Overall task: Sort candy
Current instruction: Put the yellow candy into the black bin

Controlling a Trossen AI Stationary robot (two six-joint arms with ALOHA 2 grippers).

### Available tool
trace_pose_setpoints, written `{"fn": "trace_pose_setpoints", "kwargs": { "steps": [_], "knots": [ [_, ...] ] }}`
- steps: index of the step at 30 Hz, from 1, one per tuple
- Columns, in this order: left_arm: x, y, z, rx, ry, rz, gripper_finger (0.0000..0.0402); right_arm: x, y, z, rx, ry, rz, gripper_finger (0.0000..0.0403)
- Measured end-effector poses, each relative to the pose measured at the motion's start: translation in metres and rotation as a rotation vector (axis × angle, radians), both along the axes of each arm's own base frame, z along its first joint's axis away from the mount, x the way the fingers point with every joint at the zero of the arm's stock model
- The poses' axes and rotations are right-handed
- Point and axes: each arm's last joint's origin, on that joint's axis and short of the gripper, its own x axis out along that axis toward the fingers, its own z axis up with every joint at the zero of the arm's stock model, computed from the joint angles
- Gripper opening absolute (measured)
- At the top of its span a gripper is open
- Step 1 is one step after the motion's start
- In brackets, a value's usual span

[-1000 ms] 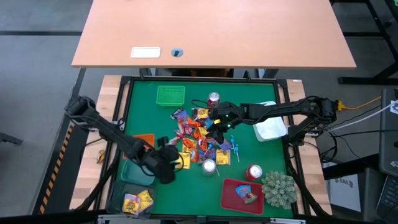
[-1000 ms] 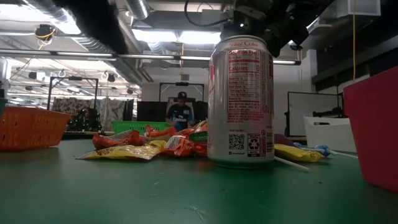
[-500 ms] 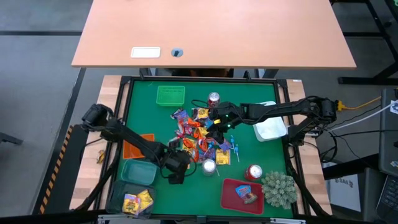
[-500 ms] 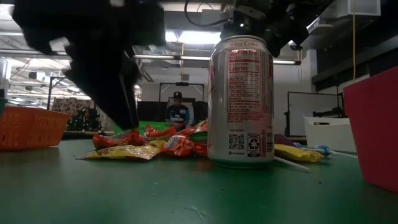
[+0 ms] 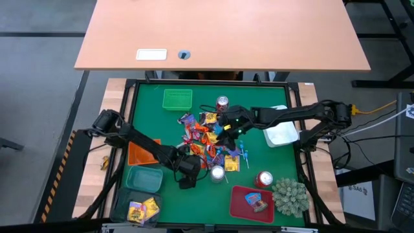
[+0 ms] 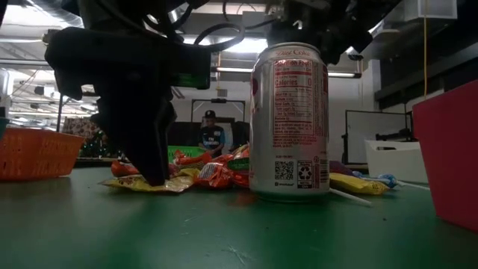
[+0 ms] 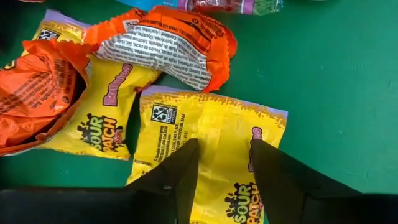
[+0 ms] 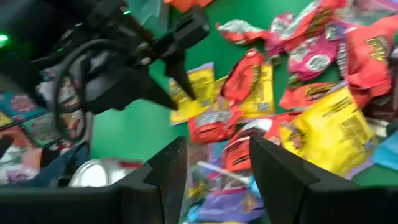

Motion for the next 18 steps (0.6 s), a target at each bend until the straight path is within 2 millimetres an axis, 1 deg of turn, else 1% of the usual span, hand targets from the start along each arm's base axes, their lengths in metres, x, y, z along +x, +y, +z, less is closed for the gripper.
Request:
{"fn": "trace_pose_setpoints", "kwargs": {
  "steps": [4,9,11,15,18],
  "knots": [
    [0.0,0.0,0.0,0.0,0.002,0.0,0.0098,-0.009,0.001,0.011,-0.018,-0.01,0.016,0.0172],
    [0.0,0.0,0.0,0.0,0.003,0.0,0.0034,-0.022,0.002,0.025,-0.053,-0.009,0.01,0.0172],
    [0.0,0.0,0.0,-0.001,0.002,0.0,0.0012,-0.027,0.002,0.028,-0.054,0.006,0.01,0.0172],
    [0.0,0.0,0.0,-0.004,0.0,0.0,0.0006,-0.034,0.002,0.029,-0.077,0.051,-0.011,0.0172],
    [0.0,0.0,0.002,-0.015,-0.006,0.004,0.0002,-0.041,0.002,0.026,-0.092,0.122,-0.022,0.0172]
  ]
}}
